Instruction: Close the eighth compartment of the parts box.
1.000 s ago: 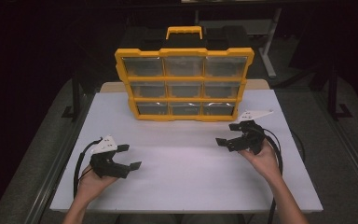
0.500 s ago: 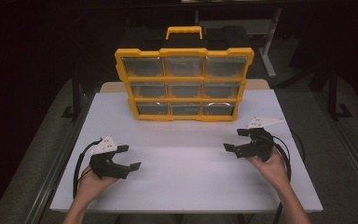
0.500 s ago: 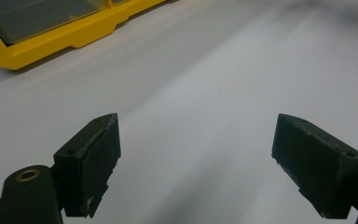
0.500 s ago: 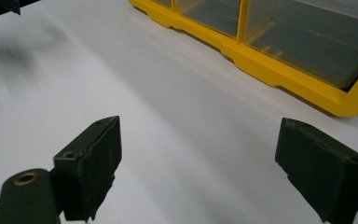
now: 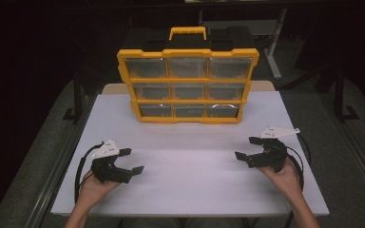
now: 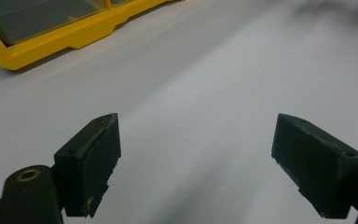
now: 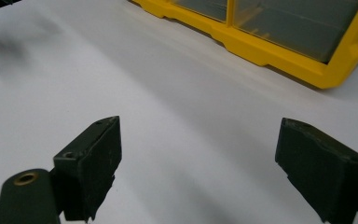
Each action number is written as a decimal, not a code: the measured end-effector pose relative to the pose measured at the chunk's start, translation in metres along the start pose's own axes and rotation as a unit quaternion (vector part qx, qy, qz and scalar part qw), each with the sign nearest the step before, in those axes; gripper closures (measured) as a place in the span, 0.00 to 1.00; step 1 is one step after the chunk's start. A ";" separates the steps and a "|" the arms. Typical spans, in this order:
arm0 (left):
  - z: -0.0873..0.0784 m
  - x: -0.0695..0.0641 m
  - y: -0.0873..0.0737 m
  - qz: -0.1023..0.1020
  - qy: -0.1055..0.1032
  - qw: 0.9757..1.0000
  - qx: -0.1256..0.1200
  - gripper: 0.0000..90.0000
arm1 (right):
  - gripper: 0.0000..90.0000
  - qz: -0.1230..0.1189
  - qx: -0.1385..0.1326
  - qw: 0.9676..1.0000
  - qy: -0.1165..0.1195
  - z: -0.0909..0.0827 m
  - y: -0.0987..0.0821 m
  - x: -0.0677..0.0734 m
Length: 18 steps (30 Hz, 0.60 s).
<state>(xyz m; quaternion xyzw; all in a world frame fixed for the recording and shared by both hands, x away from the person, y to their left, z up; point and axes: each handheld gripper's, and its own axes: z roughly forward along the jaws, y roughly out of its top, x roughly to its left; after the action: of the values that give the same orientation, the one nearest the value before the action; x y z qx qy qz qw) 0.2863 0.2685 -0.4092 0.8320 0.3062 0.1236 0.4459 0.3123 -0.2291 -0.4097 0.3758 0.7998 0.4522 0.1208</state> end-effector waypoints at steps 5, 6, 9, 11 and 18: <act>-0.001 0.000 -0.002 -0.001 0.000 1.000 0.001 0.17 | 0.15 0.006 -0.001 1.000 -0.003 -0.005 -0.008 -0.002; -0.001 0.000 -0.002 0.001 0.001 1.000 0.002 0.17 | 0.15 0.008 -0.001 1.000 -0.004 -0.006 -0.010 -0.003; -0.002 -0.001 -0.005 -0.005 0.001 1.000 0.005 0.17 | 0.15 0.010 -0.003 1.000 -0.007 -0.009 -0.014 -0.003; -0.004 -0.001 -0.007 -0.005 0.003 1.000 0.006 0.17 | 0.15 0.015 -0.004 1.000 -0.009 -0.010 -0.018 -0.004; -0.006 -0.001 -0.012 -0.008 0.004 1.000 0.005 0.17 | 0.15 0.019 -0.004 1.000 -0.011 -0.014 -0.026 -0.006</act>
<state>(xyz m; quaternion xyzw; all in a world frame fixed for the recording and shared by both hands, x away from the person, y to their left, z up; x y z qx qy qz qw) 0.2777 0.2769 -0.4151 0.8313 0.3156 0.1217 0.4410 0.2960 -0.2501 -0.4233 0.3957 0.7891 0.4536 0.1223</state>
